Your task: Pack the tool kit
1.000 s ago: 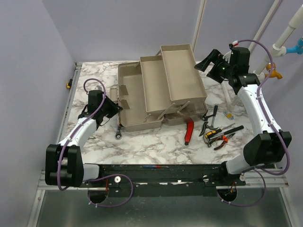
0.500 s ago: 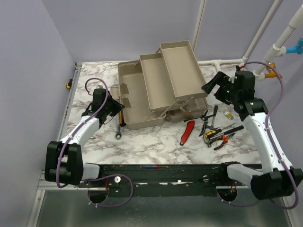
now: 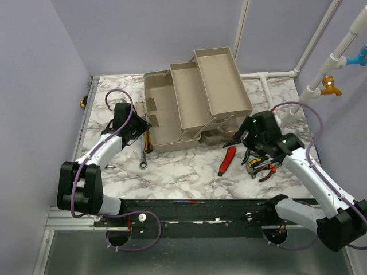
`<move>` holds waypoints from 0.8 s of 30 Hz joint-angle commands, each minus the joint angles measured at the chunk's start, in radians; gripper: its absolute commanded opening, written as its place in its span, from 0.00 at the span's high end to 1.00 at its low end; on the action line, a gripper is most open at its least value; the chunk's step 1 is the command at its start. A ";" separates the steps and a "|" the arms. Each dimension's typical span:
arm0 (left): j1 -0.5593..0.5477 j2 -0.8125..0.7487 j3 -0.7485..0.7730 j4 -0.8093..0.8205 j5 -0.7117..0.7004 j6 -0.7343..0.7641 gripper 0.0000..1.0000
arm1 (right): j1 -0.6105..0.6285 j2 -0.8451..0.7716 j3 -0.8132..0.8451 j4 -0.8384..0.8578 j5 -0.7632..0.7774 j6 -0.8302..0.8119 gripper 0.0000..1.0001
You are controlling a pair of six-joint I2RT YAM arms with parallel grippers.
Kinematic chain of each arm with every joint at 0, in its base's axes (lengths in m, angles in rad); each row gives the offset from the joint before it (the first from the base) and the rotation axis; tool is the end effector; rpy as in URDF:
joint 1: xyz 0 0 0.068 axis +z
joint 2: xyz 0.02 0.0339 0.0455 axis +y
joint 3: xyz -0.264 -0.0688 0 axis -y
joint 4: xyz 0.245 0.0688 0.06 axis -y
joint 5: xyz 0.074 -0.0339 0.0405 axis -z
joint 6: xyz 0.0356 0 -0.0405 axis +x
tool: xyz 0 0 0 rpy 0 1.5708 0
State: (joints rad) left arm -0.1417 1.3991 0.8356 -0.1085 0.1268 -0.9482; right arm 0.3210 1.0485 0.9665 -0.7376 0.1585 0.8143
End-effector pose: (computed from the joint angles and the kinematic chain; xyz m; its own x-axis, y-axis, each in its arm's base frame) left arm 0.2960 -0.0468 0.2254 -0.5528 -0.7351 -0.3924 -0.3618 0.6359 -0.6817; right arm 0.2028 0.0615 0.3023 -0.6283 0.5479 -0.5524 0.3607 0.8342 0.4172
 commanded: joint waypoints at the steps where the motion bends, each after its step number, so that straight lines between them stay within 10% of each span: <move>1: 0.008 -0.047 -0.043 0.125 -0.053 -0.099 1.00 | 0.236 0.029 -0.073 -0.066 0.218 0.271 0.05; 4: 0.016 -0.084 -0.077 0.158 -0.069 -0.093 1.00 | 0.335 0.109 -0.095 -0.092 0.294 0.401 0.05; 13: 0.023 -0.155 -0.074 0.141 0.005 0.000 0.31 | 0.371 0.245 -0.207 0.039 0.336 0.476 0.10; 24: 0.025 -0.395 -0.189 0.033 0.101 0.002 0.11 | 0.383 0.337 -0.260 0.264 0.301 0.389 0.14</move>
State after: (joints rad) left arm -0.1196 1.1034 0.7166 -0.0311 0.1467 -0.9546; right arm 0.6926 1.3586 0.7170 -0.5880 0.4362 1.2289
